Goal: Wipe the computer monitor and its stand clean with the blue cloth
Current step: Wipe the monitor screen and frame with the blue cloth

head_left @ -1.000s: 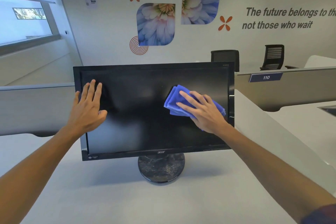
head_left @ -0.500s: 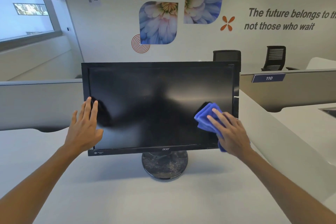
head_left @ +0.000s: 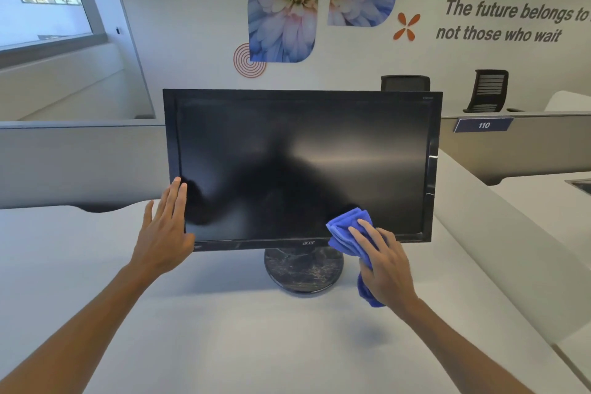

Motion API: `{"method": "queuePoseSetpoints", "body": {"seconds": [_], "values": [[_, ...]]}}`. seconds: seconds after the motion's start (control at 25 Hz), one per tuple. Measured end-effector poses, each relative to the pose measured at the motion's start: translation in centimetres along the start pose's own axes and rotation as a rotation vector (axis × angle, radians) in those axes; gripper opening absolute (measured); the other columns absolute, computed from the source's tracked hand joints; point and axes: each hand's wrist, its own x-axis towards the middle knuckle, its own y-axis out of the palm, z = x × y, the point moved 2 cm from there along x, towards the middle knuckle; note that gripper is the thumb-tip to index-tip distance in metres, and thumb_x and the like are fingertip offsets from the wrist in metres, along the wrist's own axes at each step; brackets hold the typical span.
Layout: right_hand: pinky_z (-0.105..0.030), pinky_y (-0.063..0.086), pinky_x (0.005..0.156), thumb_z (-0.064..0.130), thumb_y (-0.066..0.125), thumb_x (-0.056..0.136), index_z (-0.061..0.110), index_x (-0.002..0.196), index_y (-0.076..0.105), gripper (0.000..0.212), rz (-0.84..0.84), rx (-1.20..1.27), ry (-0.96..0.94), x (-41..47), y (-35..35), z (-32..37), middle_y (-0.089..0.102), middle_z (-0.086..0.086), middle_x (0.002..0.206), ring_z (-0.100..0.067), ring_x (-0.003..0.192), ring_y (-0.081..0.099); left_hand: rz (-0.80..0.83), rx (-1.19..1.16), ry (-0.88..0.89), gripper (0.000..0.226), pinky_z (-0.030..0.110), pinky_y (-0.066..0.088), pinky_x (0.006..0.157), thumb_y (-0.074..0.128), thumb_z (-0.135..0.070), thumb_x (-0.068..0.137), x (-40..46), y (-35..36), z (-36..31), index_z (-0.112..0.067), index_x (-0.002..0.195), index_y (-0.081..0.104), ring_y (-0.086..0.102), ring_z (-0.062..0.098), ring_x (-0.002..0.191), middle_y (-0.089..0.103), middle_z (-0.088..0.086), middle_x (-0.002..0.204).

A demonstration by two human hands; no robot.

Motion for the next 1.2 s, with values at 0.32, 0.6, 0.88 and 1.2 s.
{"method": "queuePoseSetpoints", "body": {"seconds": [0.32, 0.6, 0.88, 1.2], "values": [[-0.029, 0.052, 0.088, 0.04, 0.042, 0.089, 0.03, 0.138, 0.047, 0.05, 0.106, 0.556, 0.193, 5.4, 2.6, 16.8, 0.044, 0.015, 0.133, -0.006, 0.11, 0.051, 0.035, -0.113, -0.012, 0.096, 0.057, 0.02, 0.113, 0.059, -0.002, 0.072, -2.7, 1.2, 1.3, -0.012, 0.152, 0.008, 0.015, 0.028, 0.147, 0.005, 0.003, 0.162], [-0.031, 0.051, 0.091, 0.049, 0.046, 0.096, 0.027, 0.146, 0.031, 0.057, 0.316, 0.332, 0.032, 8.8, 6.5, 27.5, 0.045, -0.003, 0.133, -0.022, 0.106, 0.055, 0.085, -0.354, 0.013, 0.077, 0.045, 0.013, 0.118, 0.049, -0.018, 0.09, -3.8, 2.1, 2.4, -0.027, 0.15, 0.001, 0.008, 0.017, 0.148, -0.005, -0.012, 0.157], [-0.039, 0.048, 0.093, 0.047, 0.045, 0.098, 0.02, 0.147, 0.025, 0.059, 0.576, 0.108, -0.015, 8.8, 8.8, 30.8, 0.044, -0.01, 0.14, -0.029, 0.116, 0.052, 0.072, -0.485, 0.084, 0.071, 0.039, 0.013, 0.119, 0.008, -0.076, 0.084, -3.3, 3.9, 4.3, -0.049, 0.144, -0.017, -0.002, 0.002, 0.145, -0.011, -0.021, 0.157], [-0.041, 0.046, 0.095, 0.038, 0.045, 0.1, 0.02, 0.144, 0.028, 0.051, 0.683, 0.065, 0.005, 8.3, 8.2, 31.0, 0.044, -0.01, 0.14, -0.031, 0.114, 0.053, 0.076, -0.446, 0.06, 0.078, 0.048, 0.016, 0.118, 0.041, -0.032, 0.088, -3.7, 3.0, 3.2, -0.034, 0.149, -0.009, 0.005, 0.02, 0.148, -0.006, -0.008, 0.158]]}}
